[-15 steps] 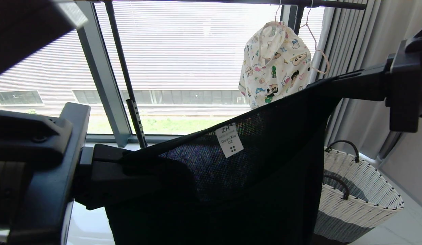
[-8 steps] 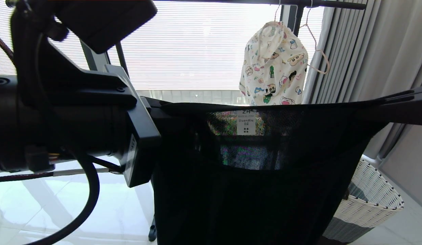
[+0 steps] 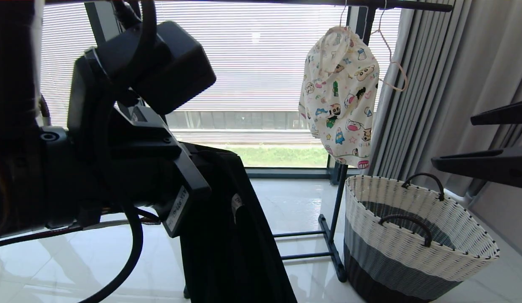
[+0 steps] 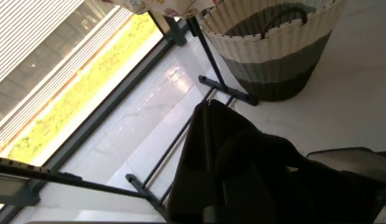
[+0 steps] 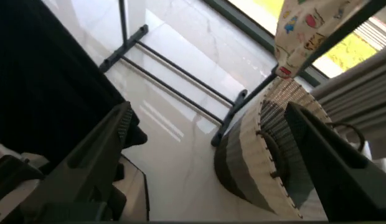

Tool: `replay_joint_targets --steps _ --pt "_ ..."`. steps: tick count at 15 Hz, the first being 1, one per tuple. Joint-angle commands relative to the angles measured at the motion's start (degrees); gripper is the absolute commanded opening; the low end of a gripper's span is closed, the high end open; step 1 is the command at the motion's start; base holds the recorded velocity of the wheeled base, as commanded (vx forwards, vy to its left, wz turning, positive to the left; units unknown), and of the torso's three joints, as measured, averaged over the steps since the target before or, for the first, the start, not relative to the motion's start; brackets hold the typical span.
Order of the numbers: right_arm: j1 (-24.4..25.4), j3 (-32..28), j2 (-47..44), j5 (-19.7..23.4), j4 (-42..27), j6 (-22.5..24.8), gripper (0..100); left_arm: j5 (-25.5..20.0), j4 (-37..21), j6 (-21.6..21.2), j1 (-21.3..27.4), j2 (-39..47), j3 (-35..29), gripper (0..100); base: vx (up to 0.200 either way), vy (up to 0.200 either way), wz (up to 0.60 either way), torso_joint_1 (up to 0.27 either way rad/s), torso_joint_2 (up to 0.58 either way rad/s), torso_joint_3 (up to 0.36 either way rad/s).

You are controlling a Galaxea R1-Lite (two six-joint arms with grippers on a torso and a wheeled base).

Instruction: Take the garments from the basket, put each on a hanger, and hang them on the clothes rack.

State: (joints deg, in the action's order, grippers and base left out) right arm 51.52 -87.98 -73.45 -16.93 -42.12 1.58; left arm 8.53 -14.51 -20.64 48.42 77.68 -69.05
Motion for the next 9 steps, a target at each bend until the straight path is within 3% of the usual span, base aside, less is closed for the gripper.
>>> replay_joint_targets --steps 1,4,5,6,9 --pt "-9.68 5.36 2.61 -4.51 -0.16 0.26 100 1.57 -2.46 -0.1 -3.86 -2.97 2.78 0 0.0 0.0 0.0 0.0 0.0 0.0" --pt "-15.31 9.41 5.07 -8.91 -0.16 0.17 100 2.89 -10.45 0.07 -14.41 -6.22 3.74 0 0.0 0.0 0.0 0.0 0.0 0.0" --pt "-17.5 11.34 6.04 -9.26 0.02 0.26 100 5.27 -10.63 0.16 -21.0 -6.93 5.24 0 0.0 0.0 0.0 0.0 0.0 0.0" --pt "-18.73 11.87 6.04 -9.26 0.11 -0.09 100 6.58 -10.54 0.6 -24.16 -7.19 5.94 0 0.0 0.0 0.0 0.0 0.0 0.0" --pt "-22.78 12.13 3.58 -8.12 4.24 -3.78 100 7.02 -10.28 0.51 -27.06 -10.18 9.63 0 0.0 0.0 0.0 0.014 -0.04 -0.028"
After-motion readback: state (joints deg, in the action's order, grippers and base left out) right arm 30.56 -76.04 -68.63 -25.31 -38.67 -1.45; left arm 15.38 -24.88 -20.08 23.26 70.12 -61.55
